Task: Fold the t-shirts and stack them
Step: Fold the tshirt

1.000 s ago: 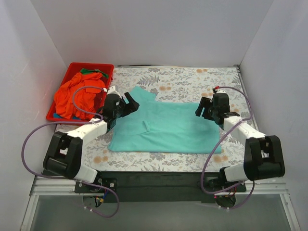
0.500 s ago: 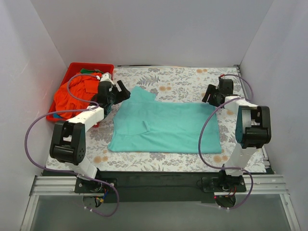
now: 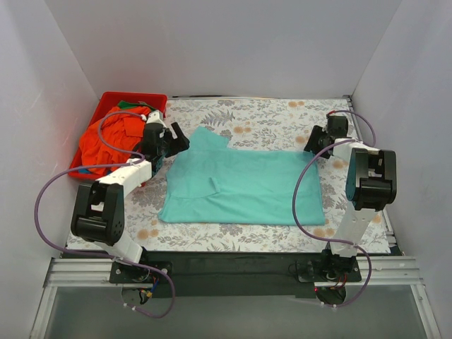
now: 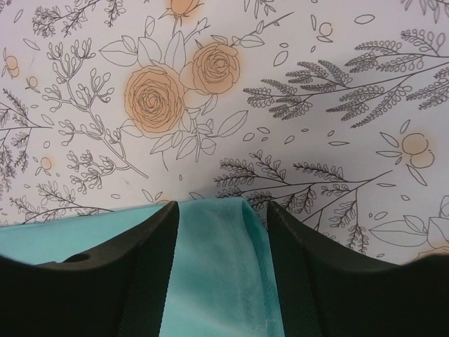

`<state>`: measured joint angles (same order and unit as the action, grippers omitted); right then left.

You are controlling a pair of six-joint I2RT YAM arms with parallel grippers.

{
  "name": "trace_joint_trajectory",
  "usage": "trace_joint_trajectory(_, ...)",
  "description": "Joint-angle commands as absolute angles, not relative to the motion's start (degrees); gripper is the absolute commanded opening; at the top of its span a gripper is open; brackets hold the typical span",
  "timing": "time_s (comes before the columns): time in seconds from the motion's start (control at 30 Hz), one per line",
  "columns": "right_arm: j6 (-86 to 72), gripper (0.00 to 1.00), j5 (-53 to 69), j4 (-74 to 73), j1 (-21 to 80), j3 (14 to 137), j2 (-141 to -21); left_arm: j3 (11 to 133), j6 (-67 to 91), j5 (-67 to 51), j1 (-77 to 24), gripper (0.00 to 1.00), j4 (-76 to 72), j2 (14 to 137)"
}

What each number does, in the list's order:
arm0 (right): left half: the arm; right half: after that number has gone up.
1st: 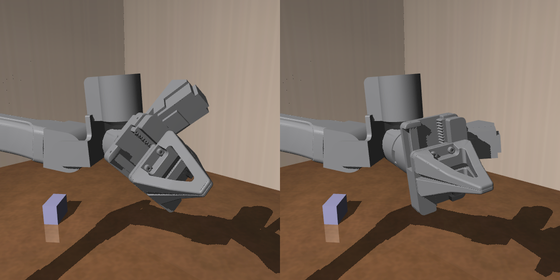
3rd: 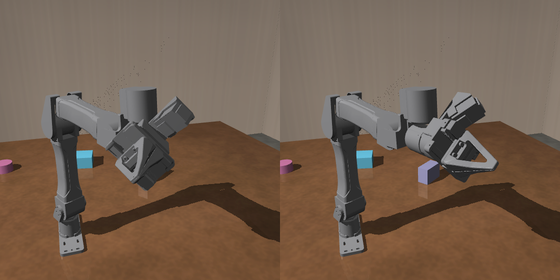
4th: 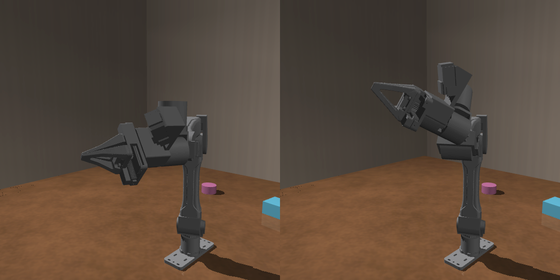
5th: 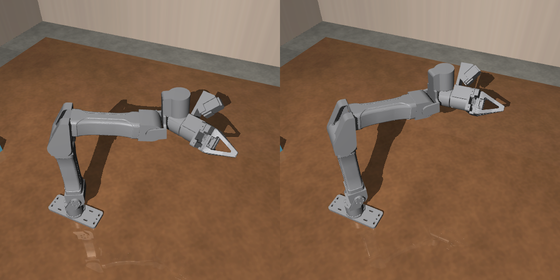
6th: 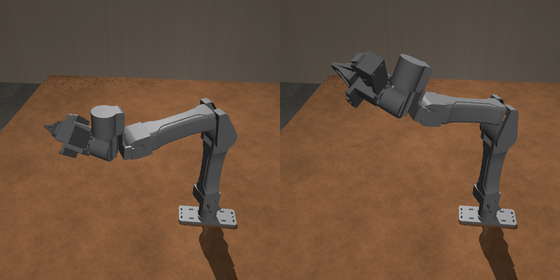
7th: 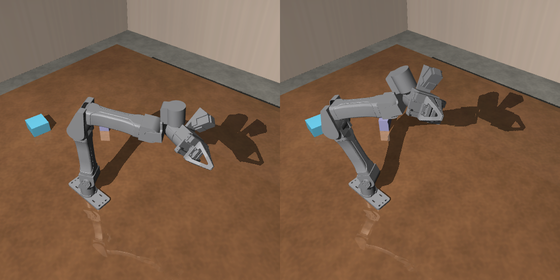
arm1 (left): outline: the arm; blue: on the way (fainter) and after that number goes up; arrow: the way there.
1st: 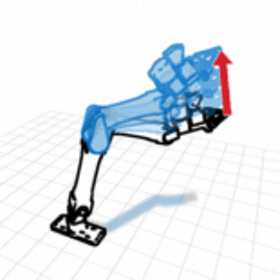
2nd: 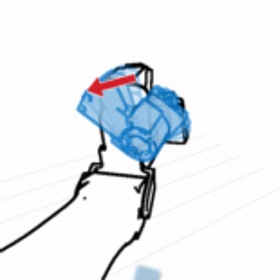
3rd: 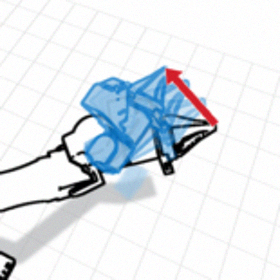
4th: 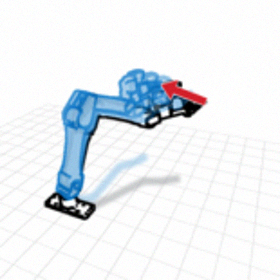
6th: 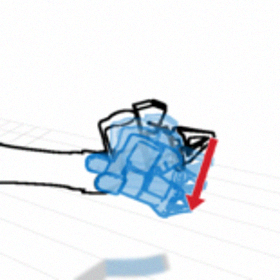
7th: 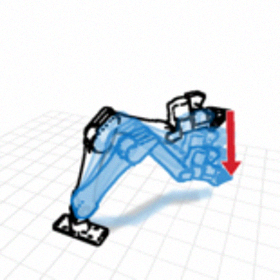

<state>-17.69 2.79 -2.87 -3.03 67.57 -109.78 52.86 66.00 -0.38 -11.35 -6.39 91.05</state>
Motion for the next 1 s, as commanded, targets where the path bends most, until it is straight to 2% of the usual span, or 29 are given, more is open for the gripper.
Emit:
trace_joint_trajectory(0.0, -17.31, 0.58, 3.96, -2.37, -2.99, 69.78, -110.57, 52.12, 64.78, 1.41, -11.07, 0.78, -5.8, 88.68)
trace_joint_trajectory(0.03, -17.14, 0.56, 3.87, -2.46, -3.08, 69.7, -110.65, 52.21, 64.86, 1.32, -11.07, 0.78, -5.89, 88.94)
trace_joint_trajectory(0.07, -17.05, 0.5, 3.87, -2.55, -3.08, 69.52, -110.48, 52.38, 64.86, 1.14, -11.07, 0.78, -5.89, 89.03)
trace_joint_trajectory(0.2, -16.79, 0.41, 3.69, -2.46, -3.34, 68.91, -110.3, 52.65, 65.04, 0.53, -11.07, 0.78, -5.8, 89.65)
trace_joint_trajectory(0.27, -16.53, 0.26, 3.87, -2.46, -3.34, 68.99, -110.65, 52.82, 64.78, 0.7, -11.07, 0.78, -6.15, 89.65)
trace_joint_trajectory(0.33, -16.35, 0.19, 4.13, -2.46, -3.34, 68.91, -110.74, 53.43, 63.81, 1.92, -11.07, 0.76, -5.89, 90.0)
trace_joint_trajectory(0.37, -16.35, 0.12, 4.13, -2.46, -3.34, 68.73, -110.66, 54.13, 63.37, 2.37, -11.07, 0.76, -5.71, 90.78)
trace_joint_trajectory(0.43, -16.0, 0.1, 4.22, -2.46, -3.34, 68.38, -110.3, 57.73, 62.32, 2.9, -11.07, 0.75, -4.58, 92.54)
trace_joint_trajectory(0.47, -15.91, 0.04, 4.31, -2.37, -3.34, 67.94, -109.87, 59.22, 62.14, 2.73, -11.07, 0.74, -4.4, 94.99)
trace_joint_trajectory(0.67, -15.64, 0.03, 5.45, -2.37, -3.34, 66.53, -108.46, 73.1, 59.94, 1.23, -11.16, 0.69, -3.08, 106.07)
trace_joint_trajectory(0.77, -15.56, 0.03, 6.41, -2.29, -3.34, 66.45, -108.46, 80.23, 58.45, 0.09, -11.16, 0.62, -2.02, 113.01)
trace_joint_trajectory(0.97, -15.21, 0.02, 7.29, -2.29, -3.34, 66.62, -108.89, 93.83, 55.03, -2.11, -11.6, 0.61, 2.19, 124.97)
